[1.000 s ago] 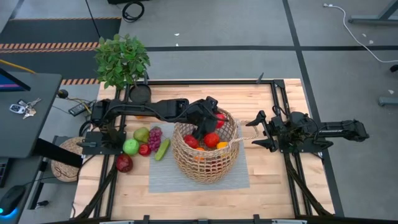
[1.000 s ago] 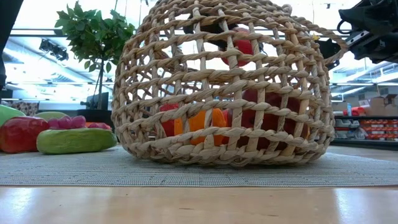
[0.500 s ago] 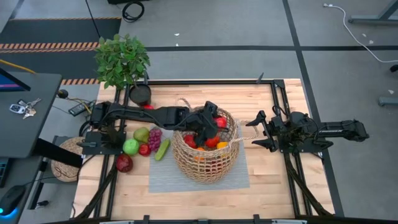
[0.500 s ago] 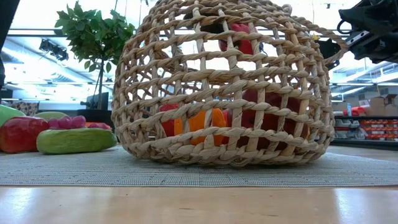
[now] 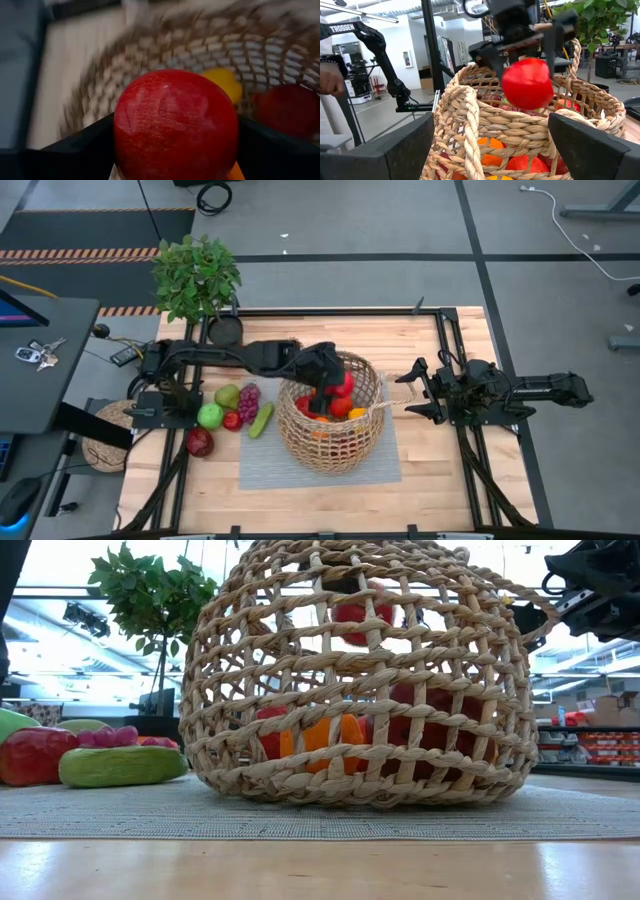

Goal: Build produce basket
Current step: Put the red apple into the brown basket

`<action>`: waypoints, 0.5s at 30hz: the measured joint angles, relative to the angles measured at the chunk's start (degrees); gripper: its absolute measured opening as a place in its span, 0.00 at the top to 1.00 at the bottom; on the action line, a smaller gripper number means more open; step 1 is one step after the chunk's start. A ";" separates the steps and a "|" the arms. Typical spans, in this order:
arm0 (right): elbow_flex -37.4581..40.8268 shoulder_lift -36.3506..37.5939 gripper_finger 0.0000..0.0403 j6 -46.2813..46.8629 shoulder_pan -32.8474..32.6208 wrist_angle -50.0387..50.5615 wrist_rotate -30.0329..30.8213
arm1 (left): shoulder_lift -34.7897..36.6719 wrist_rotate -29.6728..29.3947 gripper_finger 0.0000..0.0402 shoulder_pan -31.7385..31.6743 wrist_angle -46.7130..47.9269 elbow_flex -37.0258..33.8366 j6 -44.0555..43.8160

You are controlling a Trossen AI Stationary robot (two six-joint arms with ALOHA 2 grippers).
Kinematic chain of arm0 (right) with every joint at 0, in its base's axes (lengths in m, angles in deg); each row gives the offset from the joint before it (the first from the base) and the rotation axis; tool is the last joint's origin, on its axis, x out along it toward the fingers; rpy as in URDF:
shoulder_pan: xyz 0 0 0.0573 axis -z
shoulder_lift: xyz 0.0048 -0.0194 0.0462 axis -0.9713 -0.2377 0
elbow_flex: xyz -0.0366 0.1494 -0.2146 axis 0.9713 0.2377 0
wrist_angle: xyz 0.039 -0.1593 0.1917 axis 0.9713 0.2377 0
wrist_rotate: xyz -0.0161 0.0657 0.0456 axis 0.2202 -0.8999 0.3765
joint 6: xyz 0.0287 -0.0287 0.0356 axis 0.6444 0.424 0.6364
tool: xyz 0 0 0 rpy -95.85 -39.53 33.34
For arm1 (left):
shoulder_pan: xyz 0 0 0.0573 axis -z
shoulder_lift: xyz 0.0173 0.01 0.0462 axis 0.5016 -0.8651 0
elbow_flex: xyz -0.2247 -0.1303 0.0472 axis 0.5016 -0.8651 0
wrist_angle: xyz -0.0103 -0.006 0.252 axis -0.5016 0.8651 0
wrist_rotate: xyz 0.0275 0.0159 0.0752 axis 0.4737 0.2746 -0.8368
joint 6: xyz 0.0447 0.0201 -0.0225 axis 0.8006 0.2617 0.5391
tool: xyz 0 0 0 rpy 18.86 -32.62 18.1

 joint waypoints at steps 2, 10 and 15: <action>0.00 0.01 0.02 0.00 0.00 -0.07 -0.02 | -0.02 1.86 0.17 -1.12 2.72 0.00 -3.71; 0.00 0.01 0.02 0.00 0.01 -0.04 0.00 | -0.11 9.11 0.17 -3.67 8.37 -0.02 -17.66; 0.00 0.01 0.02 0.00 0.00 -0.04 0.00 | -0.11 9.45 0.17 -3.67 8.33 -0.02 -22.54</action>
